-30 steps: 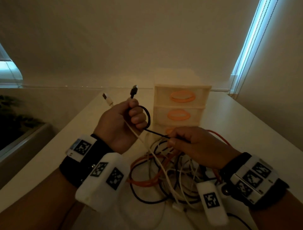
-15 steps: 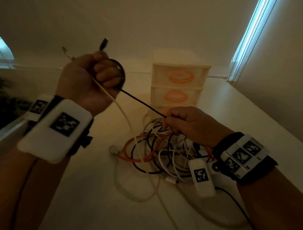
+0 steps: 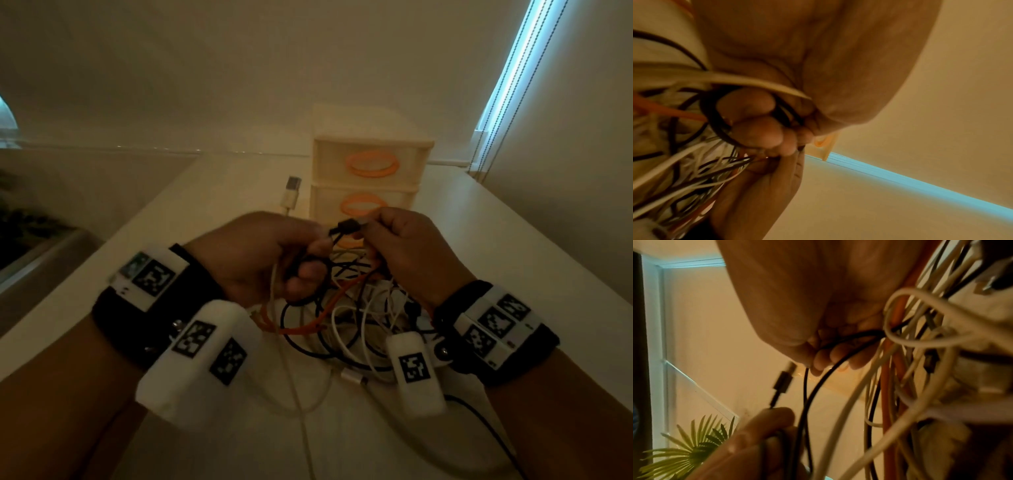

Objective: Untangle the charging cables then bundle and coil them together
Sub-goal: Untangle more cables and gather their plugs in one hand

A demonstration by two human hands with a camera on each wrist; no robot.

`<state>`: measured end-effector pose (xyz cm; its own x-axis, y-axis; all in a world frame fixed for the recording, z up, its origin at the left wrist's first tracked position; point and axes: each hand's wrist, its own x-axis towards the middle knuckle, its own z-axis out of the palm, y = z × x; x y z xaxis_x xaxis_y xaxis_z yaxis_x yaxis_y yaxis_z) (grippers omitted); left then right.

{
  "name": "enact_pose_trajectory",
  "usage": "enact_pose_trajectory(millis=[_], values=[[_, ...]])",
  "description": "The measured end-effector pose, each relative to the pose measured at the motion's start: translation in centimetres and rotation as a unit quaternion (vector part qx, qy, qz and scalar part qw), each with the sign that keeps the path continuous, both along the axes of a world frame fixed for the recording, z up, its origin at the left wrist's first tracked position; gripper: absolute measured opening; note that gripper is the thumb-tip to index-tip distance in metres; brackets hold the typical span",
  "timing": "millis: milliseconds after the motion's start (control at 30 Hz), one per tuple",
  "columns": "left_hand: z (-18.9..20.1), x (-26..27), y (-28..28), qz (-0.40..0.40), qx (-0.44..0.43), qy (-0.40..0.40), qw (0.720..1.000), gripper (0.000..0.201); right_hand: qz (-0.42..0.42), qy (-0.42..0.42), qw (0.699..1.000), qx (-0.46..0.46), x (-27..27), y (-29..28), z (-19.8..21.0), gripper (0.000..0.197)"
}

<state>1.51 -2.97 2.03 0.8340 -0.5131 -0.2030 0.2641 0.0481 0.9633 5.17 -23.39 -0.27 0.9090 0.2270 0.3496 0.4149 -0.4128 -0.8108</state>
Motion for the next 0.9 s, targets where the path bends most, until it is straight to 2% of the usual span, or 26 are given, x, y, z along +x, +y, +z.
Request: enact_pose_trajectory(millis=[67,167,267,400,600,700,767,833,900], values=[[-0.5,0.2,-0.3,0.013,0.004,0.003,1.000,0.026,0.009,-0.003,0.999,0.032,-0.1,-0.1,0.0,0.023],[-0.8,0.6,-0.2,0.043,-0.095,0.029,0.994,0.029,0.031,-0.004,0.998,0.062,-0.2,-0.3,0.1,0.020],[-0.9,0.6,-0.9,0.097,-0.196,0.023,0.975,0.033,0.070,-0.012,0.997,0.035,-0.7,-0.1,0.0,0.015],[-1.3,0.4,-2.0,0.177,-0.229,0.009,0.957,0.038,0.132,0.029,0.991,0.002,-1.2,0.4,-0.3,0.010],[-0.6,0.7,-1.3,0.239,-0.344,0.045,0.907,0.031,0.140,0.012,0.989,-0.054,-1.3,-0.1,0.2,0.019],[-0.4,0.8,-1.1,0.236,-0.370,0.028,0.898,0.029,0.148,-0.003,0.986,-0.080,-1.3,-0.2,0.0,0.035],[-0.3,0.9,-0.8,0.242,-0.383,0.018,0.891,0.029,0.128,-0.056,0.982,-0.127,-0.9,-0.8,0.2,0.049],[0.2,1.3,0.1,0.264,-0.389,0.012,0.882,0.029,0.114,-0.100,0.965,-0.215,-0.5,-2.0,0.8,0.055],[0.7,1.3,1.0,0.280,-0.379,0.005,0.882,0.026,0.122,-0.082,0.949,-0.278,-0.2,-3.0,1.3,0.053]])
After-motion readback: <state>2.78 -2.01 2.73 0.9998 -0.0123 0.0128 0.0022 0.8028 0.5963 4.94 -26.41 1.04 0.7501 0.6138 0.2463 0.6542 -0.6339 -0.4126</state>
